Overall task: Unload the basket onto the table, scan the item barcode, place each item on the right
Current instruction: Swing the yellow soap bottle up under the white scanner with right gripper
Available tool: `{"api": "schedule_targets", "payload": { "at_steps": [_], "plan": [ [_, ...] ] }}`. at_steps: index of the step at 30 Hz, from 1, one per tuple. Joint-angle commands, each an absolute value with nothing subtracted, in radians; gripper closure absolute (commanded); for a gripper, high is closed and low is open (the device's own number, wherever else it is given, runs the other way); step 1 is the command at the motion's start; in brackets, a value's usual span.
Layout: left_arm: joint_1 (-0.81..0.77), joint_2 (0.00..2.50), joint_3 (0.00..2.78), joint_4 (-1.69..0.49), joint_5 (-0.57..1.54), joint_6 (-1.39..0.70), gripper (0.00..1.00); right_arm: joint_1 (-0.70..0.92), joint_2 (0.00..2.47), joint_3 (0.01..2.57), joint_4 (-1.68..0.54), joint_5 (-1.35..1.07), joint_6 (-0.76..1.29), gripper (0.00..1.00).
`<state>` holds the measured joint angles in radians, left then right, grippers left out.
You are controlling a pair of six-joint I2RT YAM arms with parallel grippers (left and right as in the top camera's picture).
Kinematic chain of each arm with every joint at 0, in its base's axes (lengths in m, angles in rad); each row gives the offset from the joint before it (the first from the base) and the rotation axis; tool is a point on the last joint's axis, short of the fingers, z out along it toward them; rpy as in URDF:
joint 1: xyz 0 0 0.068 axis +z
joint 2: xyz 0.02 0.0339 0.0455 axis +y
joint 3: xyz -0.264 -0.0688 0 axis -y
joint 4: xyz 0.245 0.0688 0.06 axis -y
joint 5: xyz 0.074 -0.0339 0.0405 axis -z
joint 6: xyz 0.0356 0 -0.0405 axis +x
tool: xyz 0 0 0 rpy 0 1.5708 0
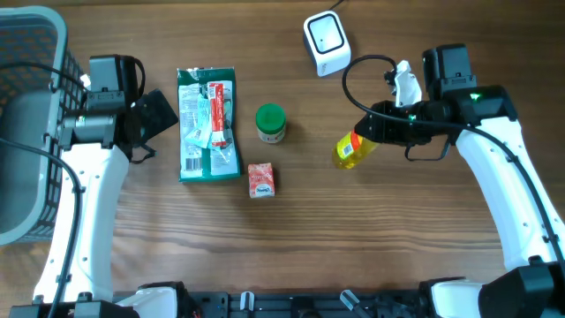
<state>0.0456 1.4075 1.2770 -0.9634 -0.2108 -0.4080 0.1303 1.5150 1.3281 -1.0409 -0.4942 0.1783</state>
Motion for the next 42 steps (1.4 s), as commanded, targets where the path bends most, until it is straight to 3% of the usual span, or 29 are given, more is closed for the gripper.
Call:
{"api": "schedule_targets", "payload": {
  "at_steps": [1, 11, 16, 24, 29, 35, 42],
  "plan": [
    [0.041, 1.41, 1.277, -0.961, -0.209, -0.397, 0.0, 0.134, 1.504, 1.441, -1.073, -0.426, 0.182, 0.82],
    [0.041, 1.41, 1.277, -0.961, -0.209, -0.397, 0.0, 0.181, 1.504, 1.723, -1.161, -0.229, 0.181, 0.84],
    [0.041, 1.41, 1.277, -0.961, -0.209, -0.397, 0.0, 0.268, 1.517, 1.722, -0.997, -0.084, 0.156, 0.9],
    [0.041, 1.41, 1.277, -0.961, -0.209, -0.397, 0.0, 0.447, 1.679, 1.721, -0.627, 0.223, -0.212, 0.92],
    [0.041, 1.41, 1.277, -0.961, -0.209, -0.397, 0.0, 0.458, 1.826, 1.721, -0.517, 0.326, -0.402, 0.94],
    [0.041, 1.41, 1.277, -0.961, -0.209, -0.397, 0.0, 0.459, 2.011, 1.721, -0.231, 0.507, -0.585, 0.94],
    [0.041, 1.41, 1.277, -0.961, -0.209, -0.397, 0.0, 0.459, 2.104, 1.721, -0.073, 0.569, -0.625, 0.94]
  ]
}}
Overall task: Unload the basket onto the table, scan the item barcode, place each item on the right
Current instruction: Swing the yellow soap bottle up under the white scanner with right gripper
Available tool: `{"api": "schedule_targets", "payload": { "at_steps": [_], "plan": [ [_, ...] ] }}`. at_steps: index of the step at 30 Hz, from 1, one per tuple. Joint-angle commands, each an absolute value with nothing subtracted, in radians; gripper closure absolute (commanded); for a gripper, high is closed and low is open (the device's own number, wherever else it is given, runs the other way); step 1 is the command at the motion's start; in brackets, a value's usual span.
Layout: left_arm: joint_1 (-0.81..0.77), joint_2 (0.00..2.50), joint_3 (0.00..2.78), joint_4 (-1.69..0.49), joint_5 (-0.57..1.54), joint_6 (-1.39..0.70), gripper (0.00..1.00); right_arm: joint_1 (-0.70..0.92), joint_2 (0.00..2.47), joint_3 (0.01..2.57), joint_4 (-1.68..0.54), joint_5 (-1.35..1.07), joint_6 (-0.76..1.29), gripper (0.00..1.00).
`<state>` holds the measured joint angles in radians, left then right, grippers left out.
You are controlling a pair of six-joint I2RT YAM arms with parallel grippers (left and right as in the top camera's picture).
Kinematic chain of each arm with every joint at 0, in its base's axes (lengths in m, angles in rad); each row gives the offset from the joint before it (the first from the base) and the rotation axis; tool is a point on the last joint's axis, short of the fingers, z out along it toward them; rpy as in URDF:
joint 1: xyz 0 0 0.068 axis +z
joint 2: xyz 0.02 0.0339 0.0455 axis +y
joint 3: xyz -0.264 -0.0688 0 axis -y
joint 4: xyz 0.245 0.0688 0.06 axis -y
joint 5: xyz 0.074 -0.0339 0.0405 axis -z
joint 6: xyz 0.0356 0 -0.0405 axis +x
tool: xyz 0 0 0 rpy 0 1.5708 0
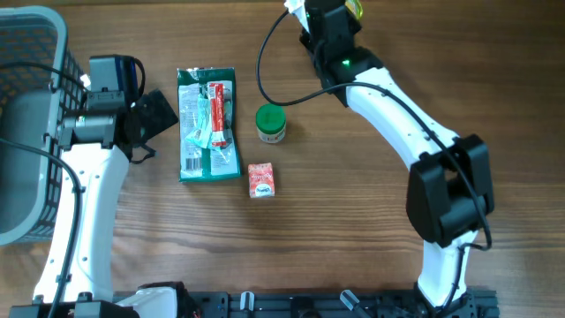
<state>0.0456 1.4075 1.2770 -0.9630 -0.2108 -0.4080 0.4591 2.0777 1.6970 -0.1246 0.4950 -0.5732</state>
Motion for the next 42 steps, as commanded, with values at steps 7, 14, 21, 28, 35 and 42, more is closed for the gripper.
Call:
{"api": "schedule_targets", "payload": {
  "at_steps": [7, 14, 21, 28, 35, 42],
  "plan": [
    [0.041, 1.41, 1.277, -0.961, -0.209, -0.397, 0.0, 0.463, 2.14, 1.721, -0.04, 0.548, -0.486, 0.94],
    [0.041, 1.41, 1.277, -0.961, -0.209, -0.397, 0.0, 0.463, 2.186, 1.715, -0.028, 0.515, -0.487, 0.93],
    [0.041, 1.41, 1.277, -0.961, -0.209, -0.397, 0.0, 0.463, 2.19, 1.713, 0.012, 0.482, -0.46, 0.94],
    [0.041, 1.41, 1.277, -0.961, -0.209, -0.397, 0.0, 0.45, 2.123, 1.713, 0.008, 0.57, -0.42, 0.96],
    [0.041, 1.41, 1.277, -0.961, -0.209, -0.397, 0.0, 0.351, 1.903, 1.713, -0.244, 0.534, -0.115, 0.96],
    [0.041, 1.41, 1.277, -0.961, -0.209, -0.397, 0.0, 0.165, 1.728, 1.713, -0.69, 0.303, 0.23, 0.96]
  ]
}}
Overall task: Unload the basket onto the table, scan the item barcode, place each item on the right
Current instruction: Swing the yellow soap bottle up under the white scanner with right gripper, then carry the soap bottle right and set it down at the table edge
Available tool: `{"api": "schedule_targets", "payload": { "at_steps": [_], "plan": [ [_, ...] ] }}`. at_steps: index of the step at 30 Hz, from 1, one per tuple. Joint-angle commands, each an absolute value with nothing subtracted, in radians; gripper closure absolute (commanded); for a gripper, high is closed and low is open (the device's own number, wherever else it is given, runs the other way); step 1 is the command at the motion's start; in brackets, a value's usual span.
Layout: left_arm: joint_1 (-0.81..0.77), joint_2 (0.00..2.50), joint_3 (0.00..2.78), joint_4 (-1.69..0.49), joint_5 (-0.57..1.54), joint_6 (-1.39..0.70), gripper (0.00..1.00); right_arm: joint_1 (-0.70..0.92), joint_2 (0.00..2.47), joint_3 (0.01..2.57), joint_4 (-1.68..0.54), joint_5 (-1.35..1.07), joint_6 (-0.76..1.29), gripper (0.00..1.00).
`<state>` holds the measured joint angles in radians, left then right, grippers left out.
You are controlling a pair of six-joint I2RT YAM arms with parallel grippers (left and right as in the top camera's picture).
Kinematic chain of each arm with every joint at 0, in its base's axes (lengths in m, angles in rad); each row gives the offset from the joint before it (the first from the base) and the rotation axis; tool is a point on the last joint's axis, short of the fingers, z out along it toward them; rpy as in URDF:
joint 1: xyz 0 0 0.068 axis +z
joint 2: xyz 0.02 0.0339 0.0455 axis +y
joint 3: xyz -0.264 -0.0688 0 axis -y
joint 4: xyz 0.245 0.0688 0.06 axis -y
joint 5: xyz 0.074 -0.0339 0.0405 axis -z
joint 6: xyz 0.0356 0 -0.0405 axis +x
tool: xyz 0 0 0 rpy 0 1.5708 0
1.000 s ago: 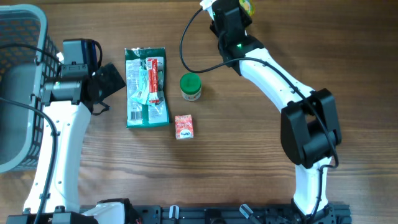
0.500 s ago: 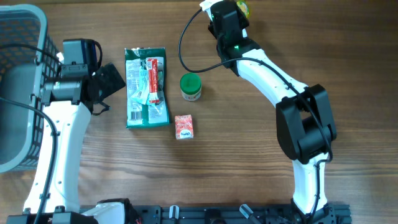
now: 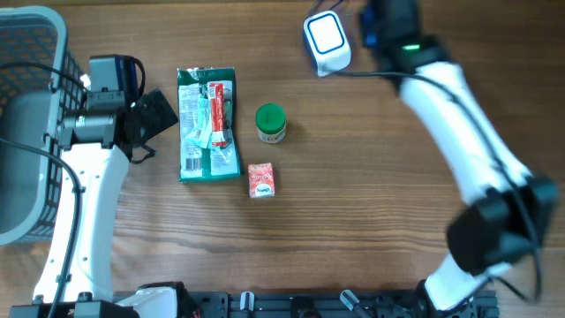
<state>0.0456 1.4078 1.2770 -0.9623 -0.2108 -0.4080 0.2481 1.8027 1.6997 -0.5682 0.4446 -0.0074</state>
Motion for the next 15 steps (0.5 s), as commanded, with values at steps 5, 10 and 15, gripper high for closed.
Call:
{"api": "schedule_targets", "payload": {
  "at_steps": [5, 10, 15],
  "plan": [
    [0.041, 1.41, 1.277, -0.961, -0.209, -0.397, 0.0, -0.044, 1.718, 1.694, -1.033, 0.155, 0.346, 0.95],
    [0.041, 1.41, 1.277, -0.961, -0.209, -0.397, 0.0, -0.187, 1.724, 1.592, -1.076, 0.117, 0.366, 0.91],
    [0.041, 1.41, 1.277, -0.961, -0.209, -0.397, 0.0, -0.256, 1.724, 1.486, -1.005, 0.118, 0.366, 0.89]
  ]
}}
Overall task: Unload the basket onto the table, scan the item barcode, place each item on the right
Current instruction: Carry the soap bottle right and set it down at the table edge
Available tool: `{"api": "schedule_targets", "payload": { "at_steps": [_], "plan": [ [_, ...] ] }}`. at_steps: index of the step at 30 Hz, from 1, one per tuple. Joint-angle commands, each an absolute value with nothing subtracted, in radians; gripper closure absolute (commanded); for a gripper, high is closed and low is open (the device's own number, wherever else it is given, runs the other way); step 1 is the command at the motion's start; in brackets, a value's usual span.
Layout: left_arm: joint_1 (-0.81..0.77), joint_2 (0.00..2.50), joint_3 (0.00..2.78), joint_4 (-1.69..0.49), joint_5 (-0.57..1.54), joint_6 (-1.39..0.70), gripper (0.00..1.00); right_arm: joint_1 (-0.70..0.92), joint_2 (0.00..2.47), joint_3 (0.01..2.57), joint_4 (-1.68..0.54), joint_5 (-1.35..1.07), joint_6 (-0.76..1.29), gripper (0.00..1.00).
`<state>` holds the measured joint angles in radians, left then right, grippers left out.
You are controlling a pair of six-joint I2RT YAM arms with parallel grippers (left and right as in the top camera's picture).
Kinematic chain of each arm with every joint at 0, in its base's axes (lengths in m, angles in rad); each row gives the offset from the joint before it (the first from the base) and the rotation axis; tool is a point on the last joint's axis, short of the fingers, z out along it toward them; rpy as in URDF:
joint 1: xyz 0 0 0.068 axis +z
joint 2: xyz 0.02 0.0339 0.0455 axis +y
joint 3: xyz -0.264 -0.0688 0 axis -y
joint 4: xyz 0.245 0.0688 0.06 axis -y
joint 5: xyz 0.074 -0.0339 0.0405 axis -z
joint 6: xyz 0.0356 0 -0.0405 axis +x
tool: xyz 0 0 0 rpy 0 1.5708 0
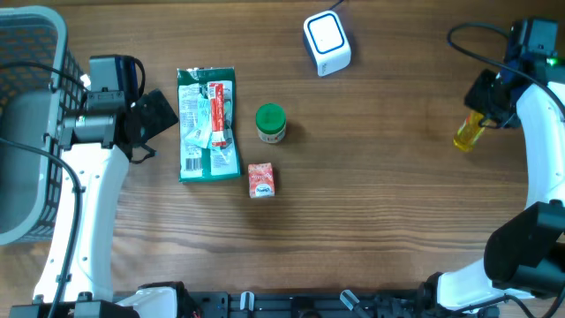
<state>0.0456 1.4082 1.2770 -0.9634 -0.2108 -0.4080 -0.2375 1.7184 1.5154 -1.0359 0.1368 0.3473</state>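
Note:
The white barcode scanner [327, 42] stands at the back of the table, in the middle. A yellow bottle [466, 135] hangs tilted near the right edge, and my right gripper [481, 113] is shut on its upper end. My left gripper [157, 115] rests at the left, beside a green packet [207, 132], with nothing in it. Whether its jaws are open or shut cannot be told from above.
A red tube [217, 113] lies on the green packet. A green-lidded jar [270, 123] and a small red box [260, 179] sit left of the middle. A grey basket [35, 53] fills the left edge.
My right arm was up beside the scanner at the back edge, and the bottle did not show. It now stands at the far right, with the yellow bottle hanging in plain view.
At first my right gripper held the yellow bottle right of the middle of the table. Then it was over the scanner at the back edge, then just right of the scanner. It now holds the bottle at the far right. The left arm stayed still.

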Motion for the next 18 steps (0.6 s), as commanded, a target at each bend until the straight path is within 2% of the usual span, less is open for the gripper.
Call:
{"api": "schedule_targets", "payload": {
  "at_steps": [1, 4, 8, 12, 13, 16, 18],
  "plan": [
    [0.041, 1.41, 1.277, -0.961, -0.209, -0.397, 0.0, -0.257, 1.724, 1.472, -0.993, 0.12, 0.366, 0.89],
    [0.041, 1.41, 1.277, -0.961, -0.209, -0.397, 0.0, -0.257, 1.724, 1.42, -0.969, 0.13, 0.367, 0.89],
    [0.041, 1.41, 1.277, -0.961, -0.209, -0.397, 0.0, -0.257, 1.726, 1.349, -0.89, 0.143, 0.365, 0.8],
    [0.041, 1.41, 1.277, -0.961, -0.209, -0.397, 0.0, -0.257, 1.727, 1.332, -0.865, 0.16, 0.361, 0.67],
    [0.041, 1.41, 1.277, -0.961, -0.209, -0.396, 0.0, -0.257, 1.727, 1.332, -0.865, 0.16, 0.357, 0.55],
    [0.041, 1.41, 1.277, -0.961, -0.209, -0.397, 0.0, -0.257, 1.727, 1.332, -0.867, 0.159, 0.34, 0.36],
    [0.041, 1.41, 1.277, -0.961, -0.209, -0.396, 0.0, -0.257, 1.727, 1.332, -0.869, 0.159, 0.34, 0.07]
  ]
}}
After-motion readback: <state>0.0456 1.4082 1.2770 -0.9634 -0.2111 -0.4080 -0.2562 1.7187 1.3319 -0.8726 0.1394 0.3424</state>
